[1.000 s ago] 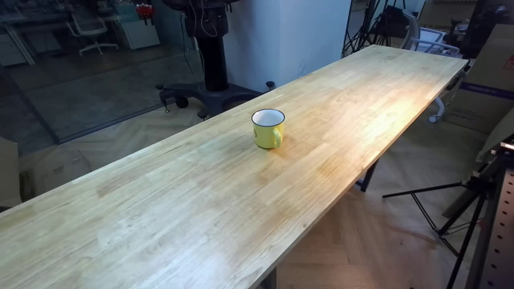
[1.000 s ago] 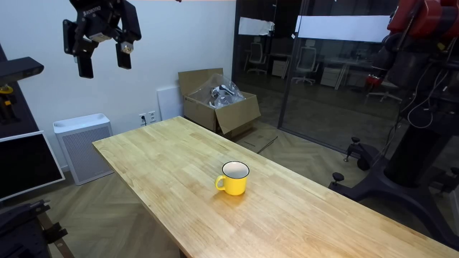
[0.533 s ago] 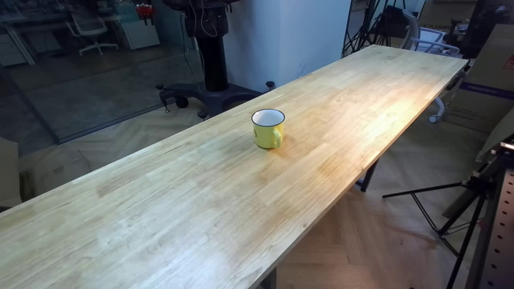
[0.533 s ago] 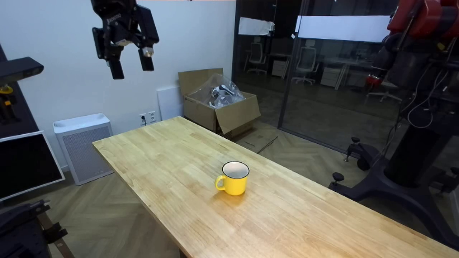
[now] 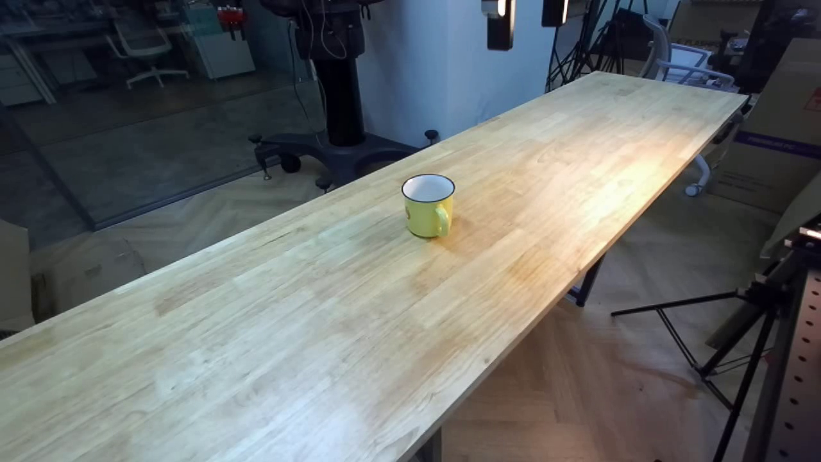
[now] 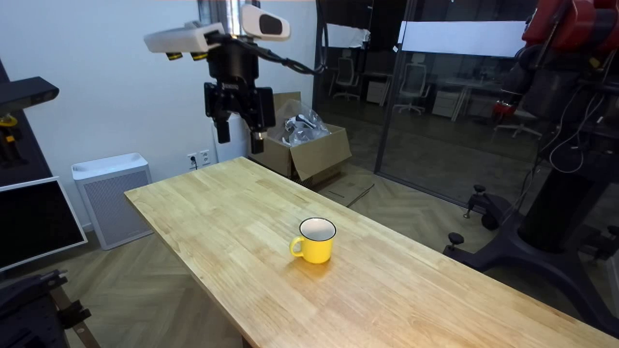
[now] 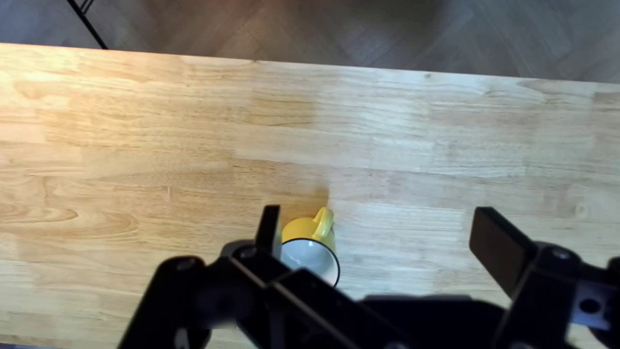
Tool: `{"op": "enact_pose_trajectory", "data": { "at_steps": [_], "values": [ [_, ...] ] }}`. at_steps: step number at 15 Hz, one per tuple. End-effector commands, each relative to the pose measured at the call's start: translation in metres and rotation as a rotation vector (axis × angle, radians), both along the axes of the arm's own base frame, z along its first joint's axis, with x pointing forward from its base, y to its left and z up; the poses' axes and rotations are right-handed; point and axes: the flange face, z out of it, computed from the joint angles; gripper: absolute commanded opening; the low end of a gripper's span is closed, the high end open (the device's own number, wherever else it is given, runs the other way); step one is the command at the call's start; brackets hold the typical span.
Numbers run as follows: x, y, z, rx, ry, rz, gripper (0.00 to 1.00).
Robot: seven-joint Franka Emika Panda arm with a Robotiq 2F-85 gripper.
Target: Move the cup to the right
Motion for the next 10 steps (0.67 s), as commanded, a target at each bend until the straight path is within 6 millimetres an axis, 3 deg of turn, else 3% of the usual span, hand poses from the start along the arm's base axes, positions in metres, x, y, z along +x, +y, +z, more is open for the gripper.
{"op": "enact_pose_trajectory", "data": {
  "at_steps": [1,4,5,10],
  "values": [
    [0.026,-0.017,-0.025,-0.08,-0.041,0.038,1.0],
    [0.035,-0.023,-0.045,-0.199,-0.045,0.08,1.0],
    [0.025,-0.023,-0.042,-0.147,-0.04,0.083,1.0],
    [0.03,-0.023,-0.051,-0.179,-0.032,0.102,1.0]
  ]
}}
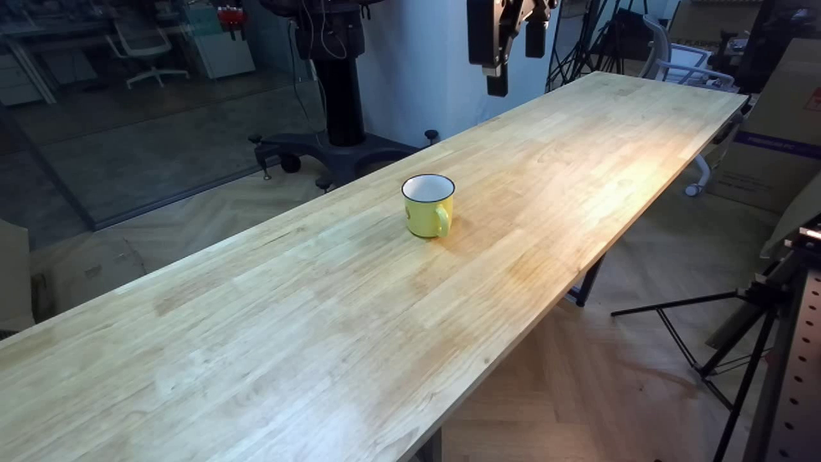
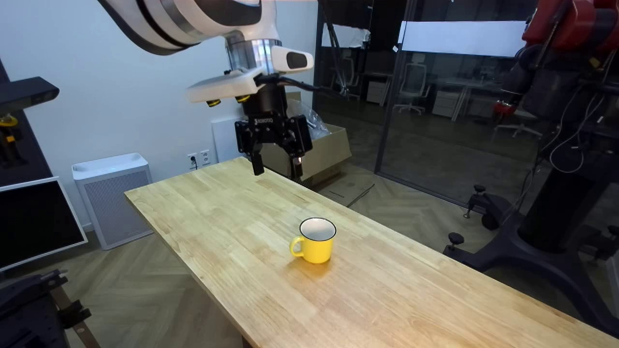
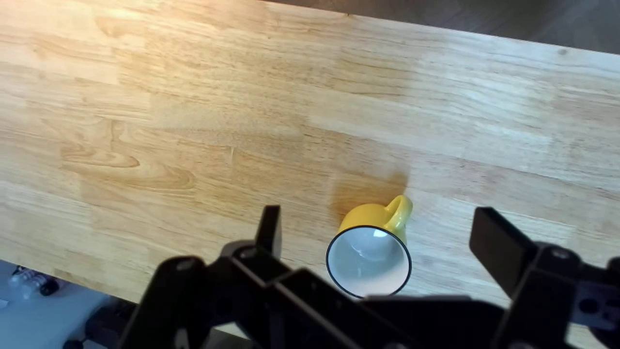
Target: Move the cup to the right
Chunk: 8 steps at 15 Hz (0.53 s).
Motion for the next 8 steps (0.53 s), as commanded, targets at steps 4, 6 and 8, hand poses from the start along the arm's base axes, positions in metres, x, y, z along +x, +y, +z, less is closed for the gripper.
{"op": "enact_pose_trajectory", "data": {
  "at_steps": [4,6,8],
  "values": [
    [0.023,-0.012,-0.022,0.078,0.036,0.002,1.0],
    [0.035,-0.018,-0.033,0.095,0.042,0.011,1.0],
    [0.05,-0.024,-0.046,0.105,0.046,0.016,1.0]
  ]
}}
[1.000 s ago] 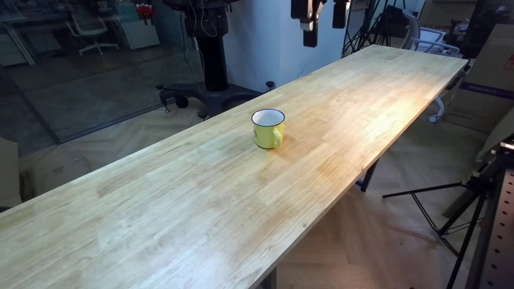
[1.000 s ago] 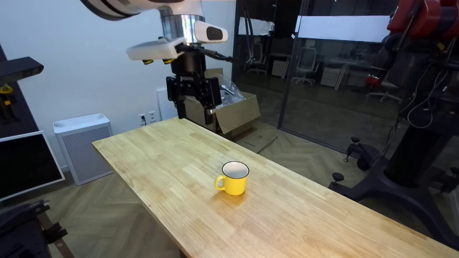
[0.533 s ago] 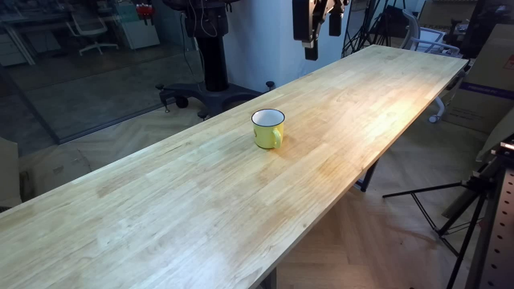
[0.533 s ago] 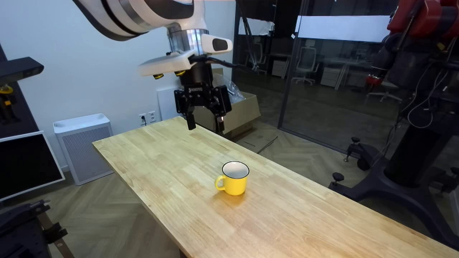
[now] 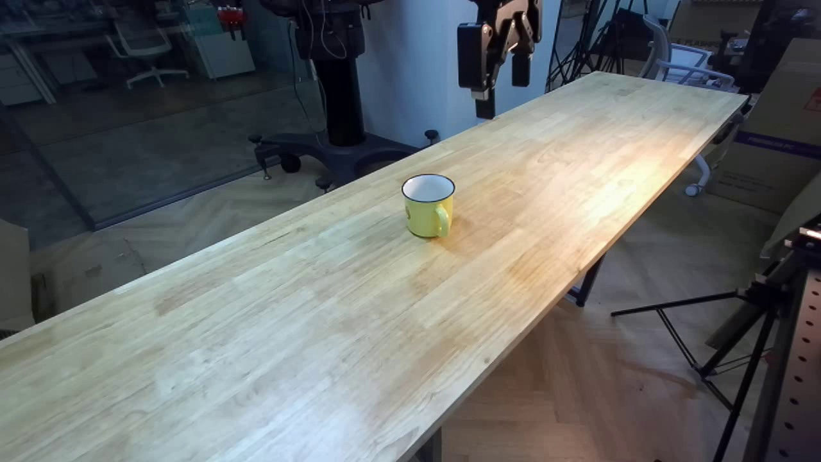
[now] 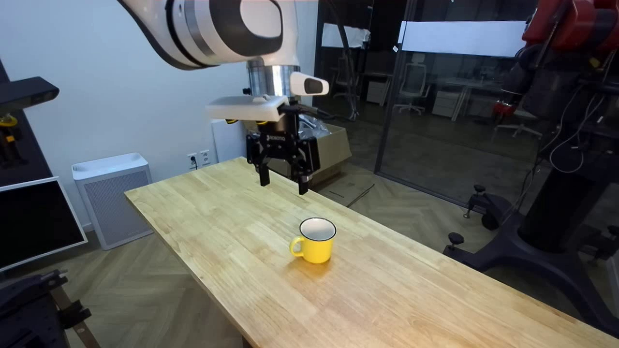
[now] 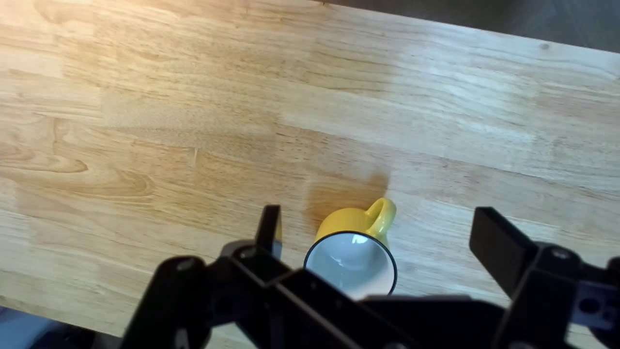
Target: Move the cup to the right
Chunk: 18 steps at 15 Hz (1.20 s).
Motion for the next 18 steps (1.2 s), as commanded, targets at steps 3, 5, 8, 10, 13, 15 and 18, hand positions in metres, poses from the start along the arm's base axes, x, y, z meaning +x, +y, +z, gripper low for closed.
{"op": "enact_pose_trajectory", "data": {
  "at_steps": [3,5,8,10,13,15,18],
  "values": [
    [0.053,-0.019,-0.032,0.01,-0.012,0.022,1.0],
    [0.07,-0.025,-0.041,0.013,-0.021,0.032,1.0],
    [0.094,-0.033,-0.056,0.036,0.004,0.013,1.0],
    [0.08,-0.028,-0.057,0.027,-0.006,0.018,1.0],
    [0.086,-0.03,-0.065,0.012,-0.001,0.017,1.0],
    [0.094,-0.035,-0.076,0.027,0.011,0.016,1.0],
    [0.106,-0.045,-0.096,0.051,0.036,-0.001,1.0]
  ]
}}
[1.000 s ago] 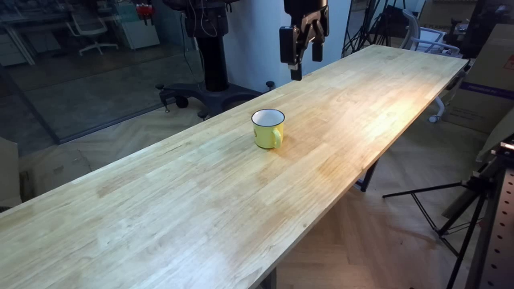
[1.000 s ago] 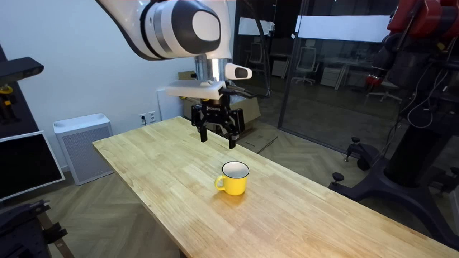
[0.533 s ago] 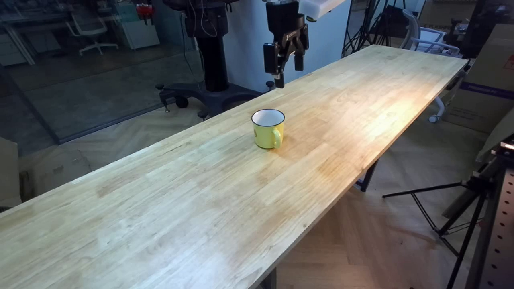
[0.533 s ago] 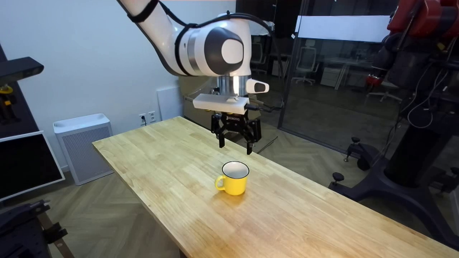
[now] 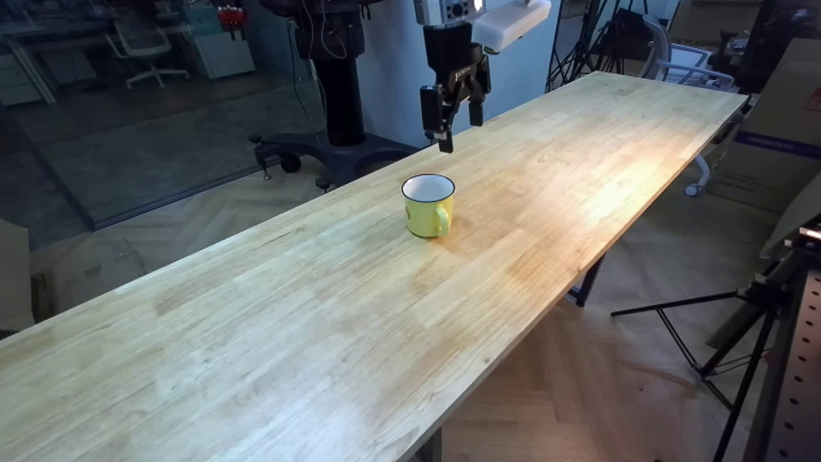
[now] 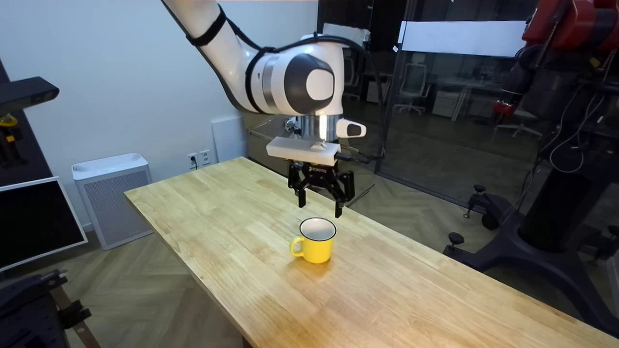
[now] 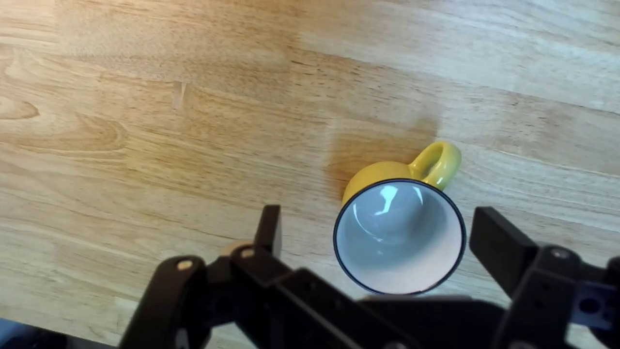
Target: Move the cup to the right
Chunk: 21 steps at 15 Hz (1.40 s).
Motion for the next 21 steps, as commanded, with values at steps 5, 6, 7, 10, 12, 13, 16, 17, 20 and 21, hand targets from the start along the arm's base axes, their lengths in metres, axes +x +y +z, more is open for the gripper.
{"op": "enact_pose_trajectory", "data": {
  "at_steps": [5,6,7,10,12,13,16,17,20,21],
  "values": [
    [0.033,-0.027,-0.042,0.081,0.04,-0.022,1.0],
    [0.036,-0.03,-0.046,0.093,0.043,-0.023,1.0],
    [0.039,-0.033,-0.05,0.104,0.048,-0.03,1.0],
    [0.048,-0.037,-0.061,0.128,0.07,-0.047,1.0],
    [0.054,-0.037,-0.067,0.132,0.09,-0.06,1.0],
    [0.057,-0.036,-0.07,0.13,0.098,-0.064,1.0],
    [0.065,-0.035,-0.079,0.118,0.116,-0.08,1.0],
    [0.068,-0.035,-0.082,0.106,0.116,-0.092,1.0],
    [0.075,-0.037,-0.092,0.081,0.108,-0.13,1.0],
    [0.077,-0.037,-0.097,0.075,0.106,-0.141,1.0]
  ]
}}
